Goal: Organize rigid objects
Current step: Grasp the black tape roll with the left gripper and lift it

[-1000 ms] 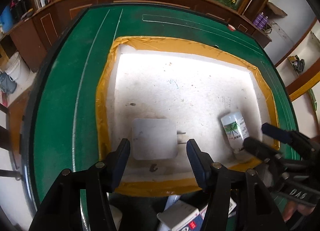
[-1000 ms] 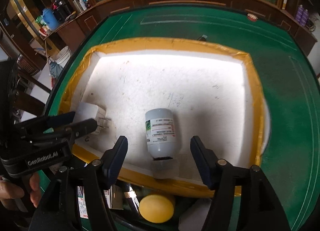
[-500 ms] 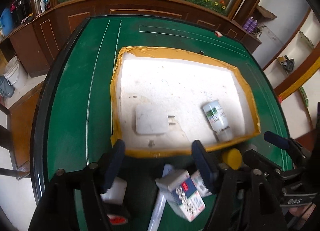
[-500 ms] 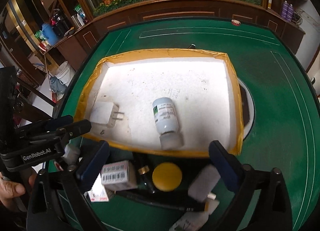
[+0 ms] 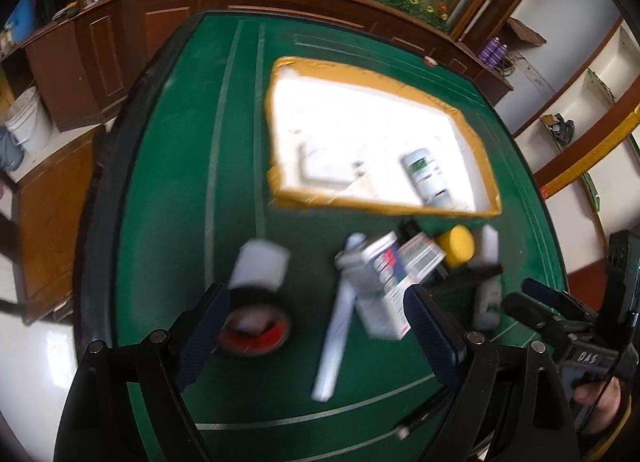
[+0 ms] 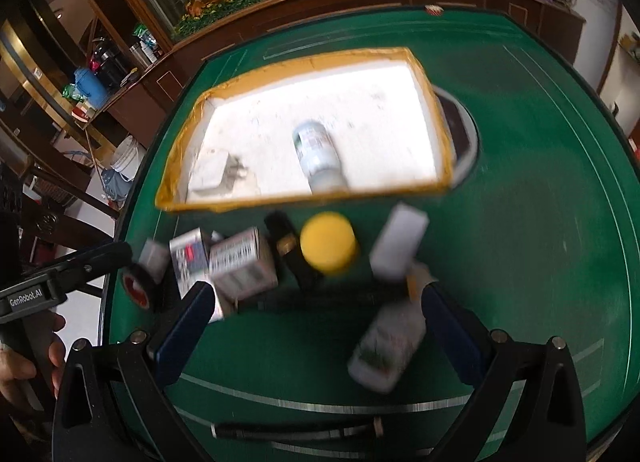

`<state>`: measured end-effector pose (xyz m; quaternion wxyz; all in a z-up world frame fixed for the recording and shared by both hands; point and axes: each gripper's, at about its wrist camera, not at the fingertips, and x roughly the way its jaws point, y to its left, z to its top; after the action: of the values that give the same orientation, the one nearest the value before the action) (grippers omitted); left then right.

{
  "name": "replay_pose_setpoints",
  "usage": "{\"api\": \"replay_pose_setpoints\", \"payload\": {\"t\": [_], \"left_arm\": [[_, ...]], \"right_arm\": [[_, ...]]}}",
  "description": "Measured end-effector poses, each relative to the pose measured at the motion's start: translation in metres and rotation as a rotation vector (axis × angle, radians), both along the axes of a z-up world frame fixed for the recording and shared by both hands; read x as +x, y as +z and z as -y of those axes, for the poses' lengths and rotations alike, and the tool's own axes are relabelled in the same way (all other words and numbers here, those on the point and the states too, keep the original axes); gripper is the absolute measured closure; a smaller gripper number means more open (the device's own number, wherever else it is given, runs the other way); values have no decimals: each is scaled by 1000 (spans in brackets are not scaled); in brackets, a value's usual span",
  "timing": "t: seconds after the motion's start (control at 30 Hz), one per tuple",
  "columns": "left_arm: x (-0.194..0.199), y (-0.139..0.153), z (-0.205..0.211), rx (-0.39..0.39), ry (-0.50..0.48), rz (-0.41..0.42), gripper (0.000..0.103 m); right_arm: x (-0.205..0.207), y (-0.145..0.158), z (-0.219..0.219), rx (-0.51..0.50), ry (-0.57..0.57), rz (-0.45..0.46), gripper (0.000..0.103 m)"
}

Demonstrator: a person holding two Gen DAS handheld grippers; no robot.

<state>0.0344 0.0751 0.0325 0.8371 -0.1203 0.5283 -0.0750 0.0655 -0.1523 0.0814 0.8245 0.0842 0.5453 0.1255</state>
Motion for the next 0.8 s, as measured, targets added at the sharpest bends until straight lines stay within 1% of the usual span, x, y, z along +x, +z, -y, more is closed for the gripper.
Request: {"api": "replay_pose_setpoints", "payload": {"t": [0.17,0.27,0.33,0.47,0.6,0.67,0.7,0.77,0.8], "left_arm": [[-23,-20,-30,-18,86,-57,10],[-26,-33,-36,-3,100,-89,10],[-27,-37,-32,16,87,-86,10],[-27,-39,-22,33,70,-61,10],[-19,-49,-16,63,97,-52,10],[-14,-56,-14,62,114,-56,11],[-12,-57,-15,62,124,-51,14],[-10,-60,-16,60,134,-35,36],[-9,-61,-16,54,135,-35,36]], "right_arm": [[-26,-8,7,7,-8,-39,0],[-33,-16,6,8,-9,-68,0],[-36,-19,2,6,-1,-78,0],[-37,-16,-5,1,13,-69,0],[-37,-16,-8,1,20,-66,0],[-38,-17,-10,-2,23,-70,0],[-38,-18,-12,-4,23,-72,0],[-39,-19,-13,-4,25,-78,0],[-40,-20,-14,-4,27,-81,0]]}}
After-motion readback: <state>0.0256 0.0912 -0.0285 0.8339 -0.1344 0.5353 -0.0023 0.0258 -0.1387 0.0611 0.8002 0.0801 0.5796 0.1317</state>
